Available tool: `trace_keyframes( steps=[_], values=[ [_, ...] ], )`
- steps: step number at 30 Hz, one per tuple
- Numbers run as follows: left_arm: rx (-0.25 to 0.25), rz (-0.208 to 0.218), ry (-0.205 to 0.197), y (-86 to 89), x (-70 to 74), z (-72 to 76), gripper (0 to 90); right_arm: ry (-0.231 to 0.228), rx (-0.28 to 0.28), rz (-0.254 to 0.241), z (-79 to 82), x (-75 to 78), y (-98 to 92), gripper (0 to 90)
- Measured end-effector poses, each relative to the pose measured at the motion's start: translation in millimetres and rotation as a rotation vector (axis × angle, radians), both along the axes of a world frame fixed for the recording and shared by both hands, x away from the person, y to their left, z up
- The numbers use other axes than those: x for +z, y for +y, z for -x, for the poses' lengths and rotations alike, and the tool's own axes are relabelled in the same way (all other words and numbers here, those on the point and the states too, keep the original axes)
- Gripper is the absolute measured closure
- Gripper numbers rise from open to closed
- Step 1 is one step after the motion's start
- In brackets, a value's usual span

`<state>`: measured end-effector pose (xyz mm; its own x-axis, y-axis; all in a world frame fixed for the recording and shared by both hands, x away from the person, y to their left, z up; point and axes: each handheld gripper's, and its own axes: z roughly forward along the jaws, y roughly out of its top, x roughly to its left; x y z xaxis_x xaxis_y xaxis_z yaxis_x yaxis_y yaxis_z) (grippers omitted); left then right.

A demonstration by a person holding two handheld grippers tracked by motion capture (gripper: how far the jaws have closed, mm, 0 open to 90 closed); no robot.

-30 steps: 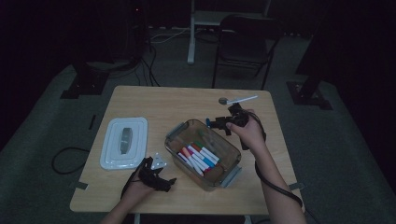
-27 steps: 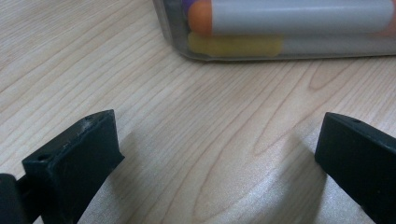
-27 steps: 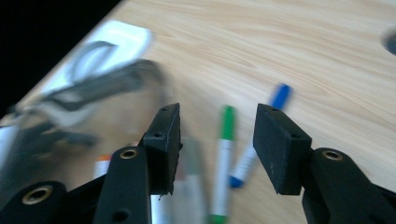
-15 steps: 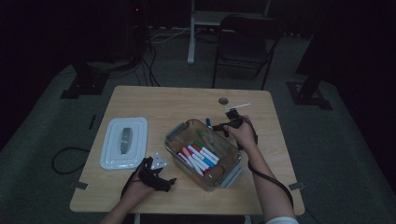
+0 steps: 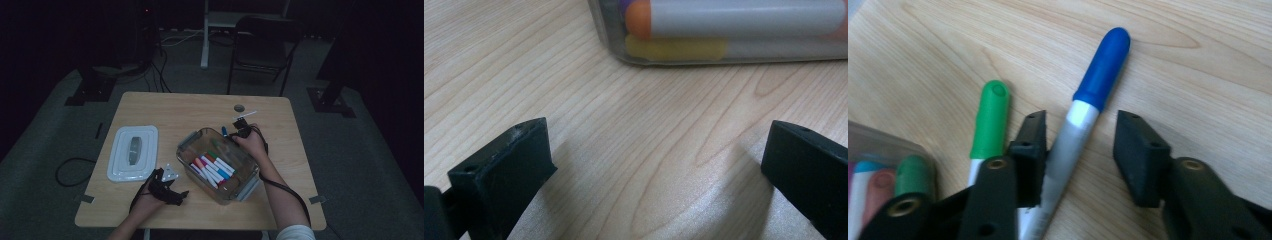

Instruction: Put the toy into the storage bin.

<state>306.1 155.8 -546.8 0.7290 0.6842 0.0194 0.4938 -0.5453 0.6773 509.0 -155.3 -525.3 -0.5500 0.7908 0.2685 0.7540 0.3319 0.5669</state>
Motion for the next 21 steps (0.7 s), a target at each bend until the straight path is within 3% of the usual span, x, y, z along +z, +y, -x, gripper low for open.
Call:
trace_keyframes(
  steps=[3,6,9,15,21],
  values=[
    [0.000,0.000,0.000,0.0,0.0,0.0,0.5,0.023,-0.030,0.038,0.7,2.1,-2.1,75.3],
    [0.000,0.000,0.000,0.0,0.0,0.0,0.6,0.044,-0.057,0.050,1.4,5.3,-7.9,76.5],
    [0.000,0.000,0.000,0.0,0.0,0.0,0.5,0.049,-0.070,0.020,3.3,10.4,-15.4,76.5],
    [0.000,0.000,0.000,0.0,0.0,0.0,0.5,0.018,-0.108,-0.063,19.8,50.4,-46.8,76.5],
    [0.000,0.000,0.000,0.0,0.0,0.0,0.5,-0.025,-0.068,-0.127,46.0,91.9,-53.1,76.5]
  ],
)
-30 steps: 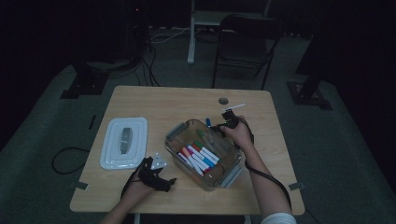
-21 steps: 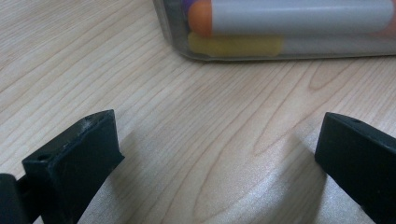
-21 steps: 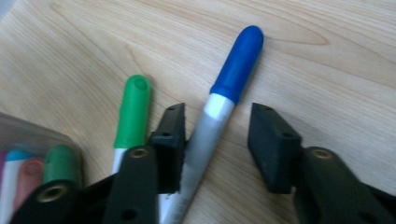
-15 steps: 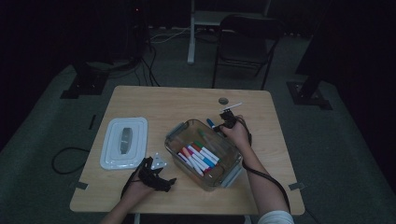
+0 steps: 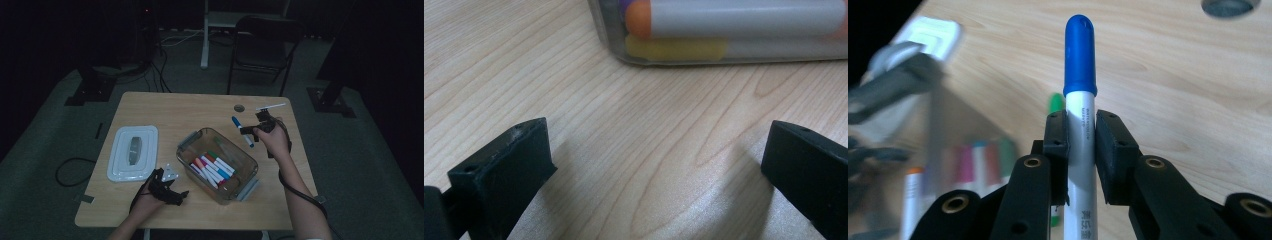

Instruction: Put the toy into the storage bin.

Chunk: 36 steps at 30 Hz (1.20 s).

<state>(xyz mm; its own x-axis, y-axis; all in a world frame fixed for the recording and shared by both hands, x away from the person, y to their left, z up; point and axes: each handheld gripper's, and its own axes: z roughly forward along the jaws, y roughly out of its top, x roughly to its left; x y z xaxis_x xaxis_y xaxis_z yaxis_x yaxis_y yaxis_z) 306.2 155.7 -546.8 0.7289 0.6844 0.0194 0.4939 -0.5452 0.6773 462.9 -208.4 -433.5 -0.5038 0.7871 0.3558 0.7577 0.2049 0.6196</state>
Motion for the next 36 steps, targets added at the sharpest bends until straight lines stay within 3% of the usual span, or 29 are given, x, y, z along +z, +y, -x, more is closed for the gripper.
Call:
trace_keyframes(
  steps=[6,9,14,18,23,29,32,36],
  values=[
    [0.001,0.003,-0.001,-0.1,-0.1,0.0,0.5,-0.041,0.096,-0.050,26.0,33.7,23.3,76.5],
    [0.002,0.003,0.000,-0.2,-0.1,0.0,0.5,-0.025,0.175,-0.066,39.4,39.0,44.8,76.5],
    [0.002,0.003,-0.001,-0.2,-0.1,0.0,0.5,0.047,0.301,-0.055,55.3,25.9,84.9,76.5],
    [0.000,0.003,0.001,0.0,0.0,0.0,0.5,0.121,0.352,-0.017,60.9,5.0,110.1,76.5],
    [0.001,0.003,0.000,-0.1,0.0,0.0,0.5,0.196,0.388,0.058,64.6,-19.2,133.9,76.5],
    [0.001,0.004,0.001,-0.1,-0.1,0.0,0.5,0.247,0.423,0.135,67.6,-36.0,148.3,76.4],
    [0.001,0.003,0.001,-0.1,0.0,0.0,0.5,0.249,0.430,0.123,68.6,-36.0,149.1,69.4],
    [0.000,0.003,0.001,-0.1,0.0,0.0,0.5,0.173,0.431,0.070,68.9,-20.2,138.5,64.7]
  ],
)
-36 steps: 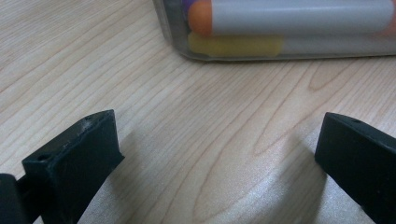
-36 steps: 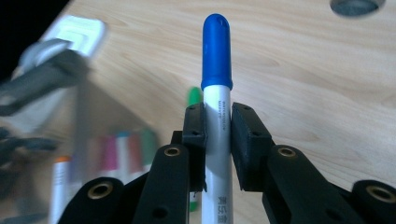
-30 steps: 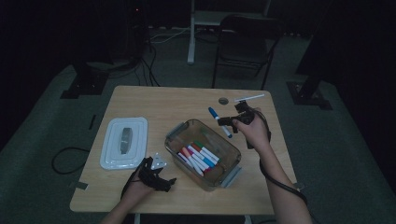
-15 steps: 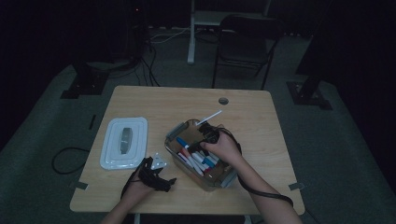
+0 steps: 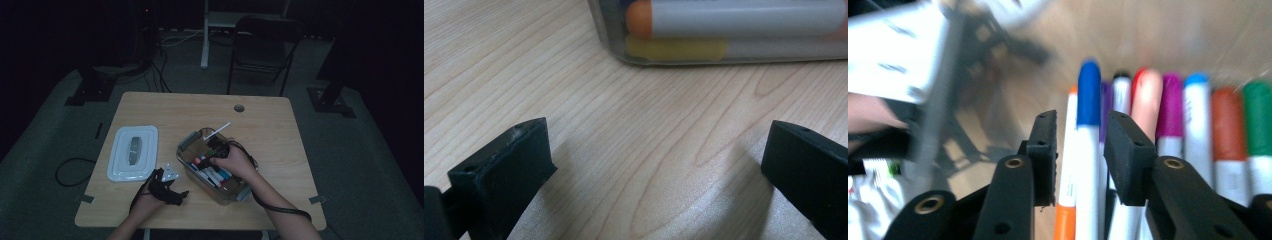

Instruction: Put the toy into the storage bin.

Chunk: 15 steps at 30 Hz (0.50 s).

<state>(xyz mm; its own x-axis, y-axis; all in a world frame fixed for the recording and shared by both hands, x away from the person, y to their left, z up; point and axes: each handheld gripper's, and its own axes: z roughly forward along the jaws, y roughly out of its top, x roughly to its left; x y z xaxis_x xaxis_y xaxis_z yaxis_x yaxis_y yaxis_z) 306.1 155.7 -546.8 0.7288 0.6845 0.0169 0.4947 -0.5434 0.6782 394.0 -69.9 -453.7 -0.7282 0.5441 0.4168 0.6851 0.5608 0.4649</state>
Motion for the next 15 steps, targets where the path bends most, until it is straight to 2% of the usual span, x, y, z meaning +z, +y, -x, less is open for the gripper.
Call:
trace_keyframes(
  steps=[2,5,7,9,11,14,15],
  values=[
    [0.000,0.000,0.000,0.0,-0.1,-0.1,0.5,-0.048,-0.014,-0.052,-1.3,13.2,-11.1,60.9],
    [0.001,0.001,-0.002,-0.1,-0.2,0.0,0.5,-0.146,-0.041,-0.132,-6.3,33.8,-33.5,54.2],
    [0.001,0.001,-0.001,-0.1,-0.1,0.0,0.5,-0.217,-0.074,-0.151,-11.4,46.0,-51.0,52.5],
    [0.002,0.001,-0.001,-0.1,-0.2,0.0,0.5,-0.277,-0.119,-0.143,-18.0,53.9,-68.0,50.4],
    [0.001,0.001,-0.001,-0.1,-0.2,0.0,0.5,-0.300,-0.165,-0.145,-27.3,55.8,-84.0,49.0],
    [0.001,0.000,-0.002,-0.1,-0.2,0.0,0.5,-0.298,-0.243,-0.124,-42.9,46.7,-104.2,49.1],
    [0.001,0.000,-0.002,-0.1,-0.2,0.0,0.5,-0.298,-0.243,-0.124,-42.9,46.7,-104.2,49.1]
  ],
)
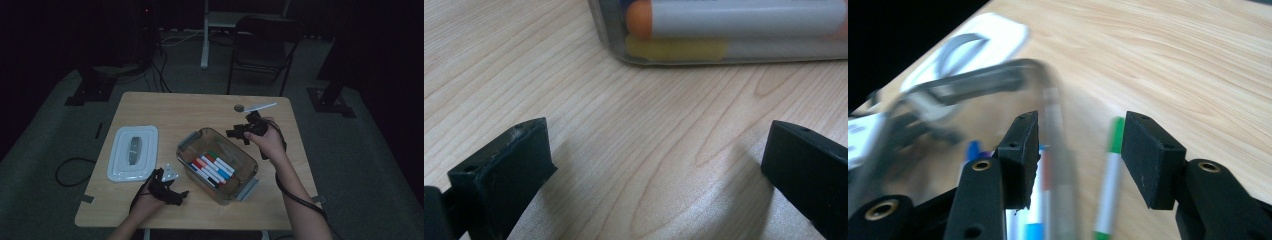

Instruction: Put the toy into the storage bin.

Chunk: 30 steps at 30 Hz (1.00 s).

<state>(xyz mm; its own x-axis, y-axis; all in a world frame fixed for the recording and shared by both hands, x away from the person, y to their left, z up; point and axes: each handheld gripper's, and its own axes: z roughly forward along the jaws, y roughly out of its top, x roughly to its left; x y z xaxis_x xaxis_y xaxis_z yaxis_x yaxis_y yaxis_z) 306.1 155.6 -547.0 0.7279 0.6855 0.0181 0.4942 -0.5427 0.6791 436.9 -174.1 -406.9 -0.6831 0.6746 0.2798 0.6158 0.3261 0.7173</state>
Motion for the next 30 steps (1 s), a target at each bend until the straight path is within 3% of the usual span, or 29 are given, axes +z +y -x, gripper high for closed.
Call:
trace_keyframes(
  steps=[1,3,5,6,7,10,11,13,16,20,22,25,28,30],
  values=[
    [-0.002,-0.003,0.001,0.2,0.2,0.0,0.5,0.028,-0.042,0.014,-11.7,-14.6,-9.9,49.3],
    [-0.001,-0.002,0.001,0.2,0.2,0.0,0.5,0.056,-0.069,0.014,-19.9,-29.5,-14.2,49.4],
    [-0.001,-0.003,0.001,0.1,0.1,0.0,0.5,0.094,-0.072,0.014,-28.2,-47.9,-15.1,49.3],
    [-0.001,-0.003,0.001,0.1,0.1,0.0,0.5,0.094,-0.072,0.014,-28.2,-47.9,-15.1,49.3],
    [-0.002,-0.003,0.000,0.2,0.1,0.0,0.5,0.128,-0.064,0.041,-35.0,-68.7,-11.1,49.7],
    [-0.001,-0.003,0.001,0.2,0.1,0.0,0.5,0.186,-0.042,0.042,-41.6,-90.6,-4.1,49.8],
    [-0.001,-0.003,0.001,0.2,0.1,0.0,0.5,0.181,-0.038,0.077,-43.5,-97.5,-0.3,50.5],
    [-0.002,-0.003,0.001,0.2,0.1,0.0,0.5,0.192,-0.019,0.116,-45.2,-104.4,5.9,51.2],
    [-0.002,-0.003,0.001,0.2,0.1,0.0,0.5,0.192,0.020,0.124,-48.2,-111.6,14.1,51.3],
    [-0.001,-0.002,0.001,0.1,0.1,0.0,0.5,0.186,0.031,0.148,-51.6,-116.6,17.7,54.5],
    [-0.002,-0.003,0.000,0.2,0.1,0.0,0.5,0.197,0.011,0.143,-52.8,-116.8,15.4,56.8],
    [-0.001,-0.002,0.001,0.1,0.1,0.0,0.5,0.211,-0.040,0.197,-54.1,-114.3,9.8,75.2],
    [-0.002,-0.003,0.001,0.2,0.1,0.0,0.5,0.236,-0.088,0.207,-55.6,-112.6,2.7,76.6],
    [-0.002,-0.003,0.001,0.2,0.1,0.0,0.5,0.248,-0.113,0.178,-55.4,-109.4,-3.4,76.6]
  ],
)
